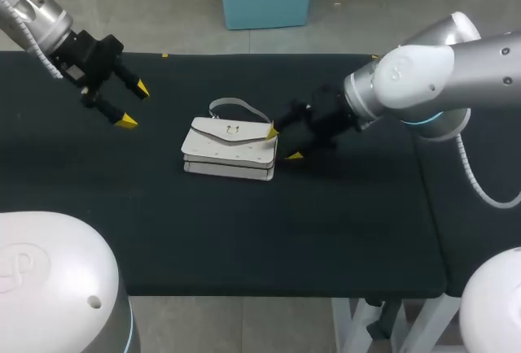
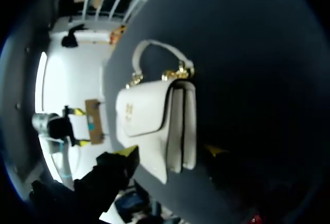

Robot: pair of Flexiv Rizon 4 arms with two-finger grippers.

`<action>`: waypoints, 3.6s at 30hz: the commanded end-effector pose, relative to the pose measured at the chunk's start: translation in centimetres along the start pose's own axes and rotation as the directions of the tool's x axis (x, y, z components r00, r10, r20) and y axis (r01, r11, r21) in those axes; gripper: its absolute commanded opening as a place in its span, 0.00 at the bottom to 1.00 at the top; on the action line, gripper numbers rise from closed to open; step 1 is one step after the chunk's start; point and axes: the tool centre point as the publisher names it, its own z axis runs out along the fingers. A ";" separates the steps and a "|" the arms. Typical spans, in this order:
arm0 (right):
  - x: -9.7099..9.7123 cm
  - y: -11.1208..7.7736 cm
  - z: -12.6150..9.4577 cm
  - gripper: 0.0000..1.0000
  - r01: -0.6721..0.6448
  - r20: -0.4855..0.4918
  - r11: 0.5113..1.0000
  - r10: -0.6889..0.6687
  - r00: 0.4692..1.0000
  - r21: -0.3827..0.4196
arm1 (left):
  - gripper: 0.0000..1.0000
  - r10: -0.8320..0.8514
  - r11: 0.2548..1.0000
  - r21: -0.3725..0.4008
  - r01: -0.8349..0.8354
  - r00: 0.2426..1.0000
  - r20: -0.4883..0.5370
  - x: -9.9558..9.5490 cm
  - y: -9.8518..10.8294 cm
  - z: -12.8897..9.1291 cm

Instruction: Pick up the bag, open it, inspect its contents, close it, and place it on the opposite side

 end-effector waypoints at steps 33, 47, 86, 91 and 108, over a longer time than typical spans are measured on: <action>5.7 -5.2 -2.9 1.00 0.783 0.539 0.610 -0.704 0.463 0.125 | 1.00 0.208 0.977 -0.056 -0.206 0.977 0.046 -1.0 -3.2 1.5; 5.4 -8.1 -0.4 1.00 0.897 0.666 0.256 -0.744 -0.056 0.361 | 1.00 0.367 0.930 -0.055 -0.364 0.912 0.184 -2.1 -5.9 3.5; 3.6 -6.3 4.2 0.71 0.821 0.694 -0.045 -0.508 -0.509 0.569 | 1.00 0.576 0.810 0.003 -0.587 0.795 0.191 -4.7 -6.3 9.1; 3.9 -6.2 3.5 0.69 0.812 0.685 -0.045 -0.511 -0.519 0.582 | 1.00 0.573 0.813 -0.001 -0.582 0.799 0.182 -5.0 -6.3 9.4; 3.1 -3.4 3.1 0.39 0.777 0.646 -0.070 -0.512 -0.566 0.626 | 1.00 0.614 0.783 -0.010 -0.622 0.771 0.169 -5.0 -7.3 10.9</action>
